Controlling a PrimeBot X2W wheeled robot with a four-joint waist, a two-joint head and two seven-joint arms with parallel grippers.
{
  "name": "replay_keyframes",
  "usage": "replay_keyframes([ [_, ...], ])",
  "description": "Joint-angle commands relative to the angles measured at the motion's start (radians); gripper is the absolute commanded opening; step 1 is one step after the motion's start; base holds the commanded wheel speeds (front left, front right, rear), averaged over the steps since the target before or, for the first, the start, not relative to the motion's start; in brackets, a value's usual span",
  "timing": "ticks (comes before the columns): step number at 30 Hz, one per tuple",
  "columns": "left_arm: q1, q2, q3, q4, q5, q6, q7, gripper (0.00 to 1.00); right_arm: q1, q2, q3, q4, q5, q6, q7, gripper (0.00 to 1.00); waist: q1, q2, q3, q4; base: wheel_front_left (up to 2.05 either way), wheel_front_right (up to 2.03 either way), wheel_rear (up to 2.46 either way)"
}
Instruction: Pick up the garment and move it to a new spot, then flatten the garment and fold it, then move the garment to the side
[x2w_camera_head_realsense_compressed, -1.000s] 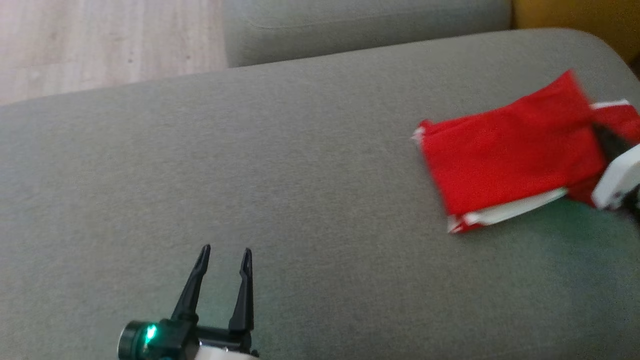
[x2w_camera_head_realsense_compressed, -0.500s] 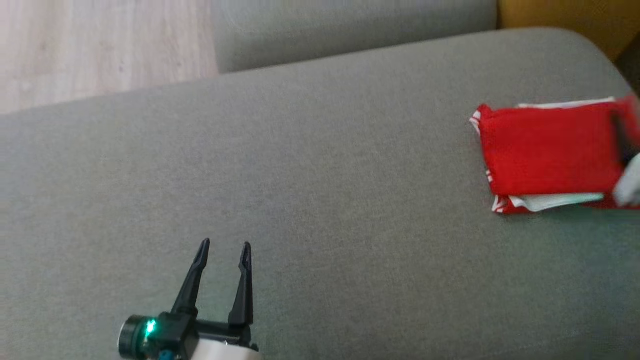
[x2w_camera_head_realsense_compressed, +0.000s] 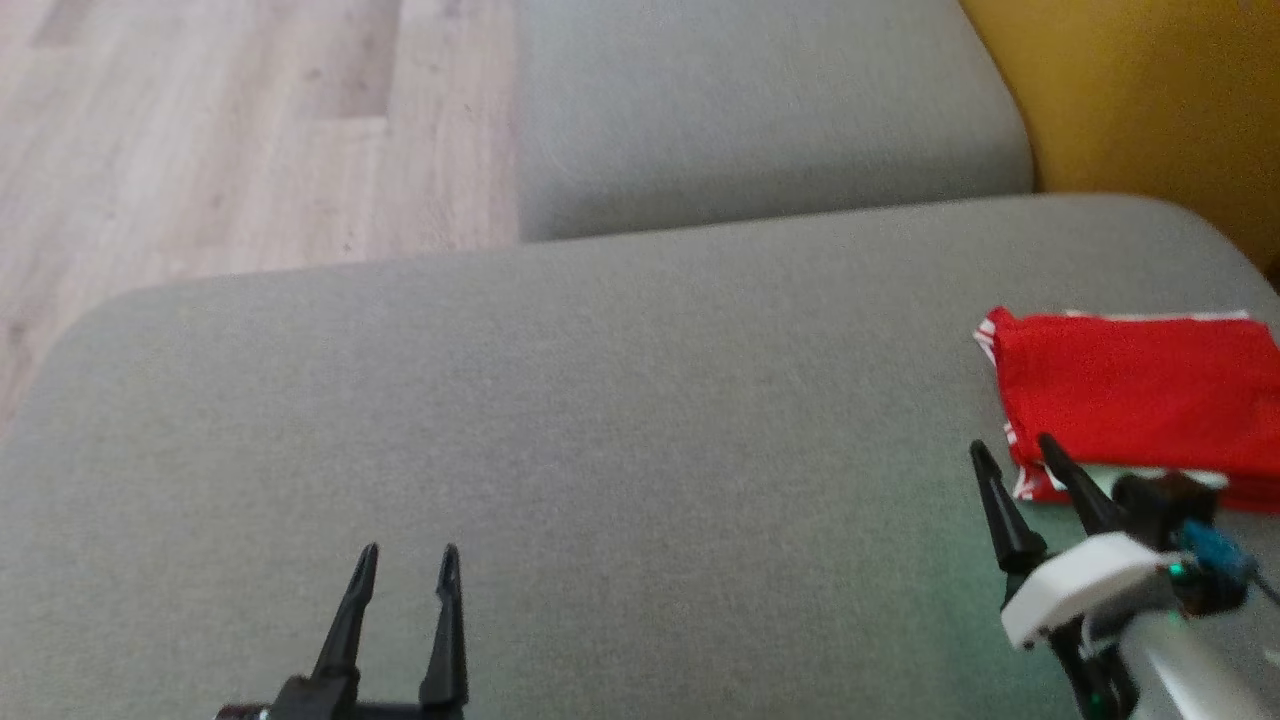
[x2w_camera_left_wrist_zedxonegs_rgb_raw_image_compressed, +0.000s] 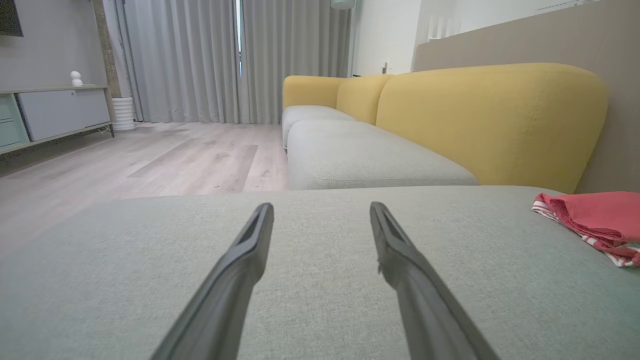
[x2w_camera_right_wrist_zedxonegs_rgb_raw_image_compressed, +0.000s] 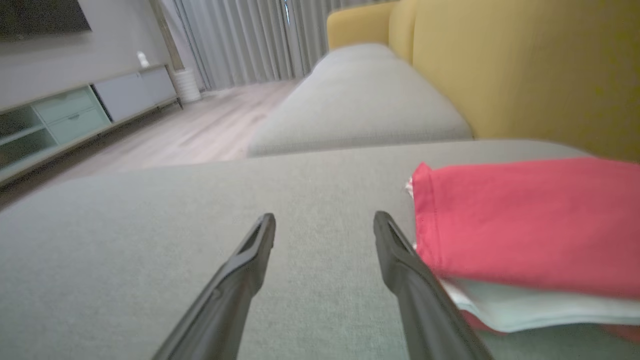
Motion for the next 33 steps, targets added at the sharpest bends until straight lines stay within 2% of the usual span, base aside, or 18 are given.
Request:
replay_keyframes([
  [1,-0.022,-0.005,0.044,-0.028,0.004,0.006,-0.01,1.0,0.026,0.003,-0.02,-0.054,-0.038,0.007,-0.013,1.0,0.0002,0.0,-0.023,0.018,0.0,0.0,0.0],
  [6,0.004,-0.005,0.061,-0.025,0.006,0.002,-0.01,1.0,0.243,0.127,-0.208,-0.328,-0.26,0.007,-0.014,1.0,0.0002,0.0,-0.064,0.035,0.0,0.0,0.0],
  [9,0.017,-0.005,0.071,-0.028,0.01,0.0,-0.01,1.0,0.352,0.185,-0.265,-0.466,-0.34,0.007,-0.014,1.0,0.0002,0.0,-0.085,0.042,0.0,0.0,0.0],
  [12,0.037,-0.005,0.079,-0.033,0.014,-0.003,-0.01,1.0,0.435,0.214,-0.299,-0.547,-0.386,0.007,-0.014,1.0,0.0002,0.0,-0.108,0.047,0.0,0.0,0.0],
  [17,0.074,0.003,0.094,-0.042,0.028,-0.004,-0.01,1.0,0.492,0.233,-0.308,-0.586,-0.412,0.007,-0.014,1.0,0.0002,0.0,-0.124,0.045,0.0,0.0,0.0],
  [33,0.097,0.005,0.115,-0.043,0.049,-0.01,-0.01,1.0,0.495,0.248,-0.316,-0.586,-0.414,0.007,-0.014,1.0,0.0002,0.0,-0.125,0.039,0.0,0.0,0.0],
])
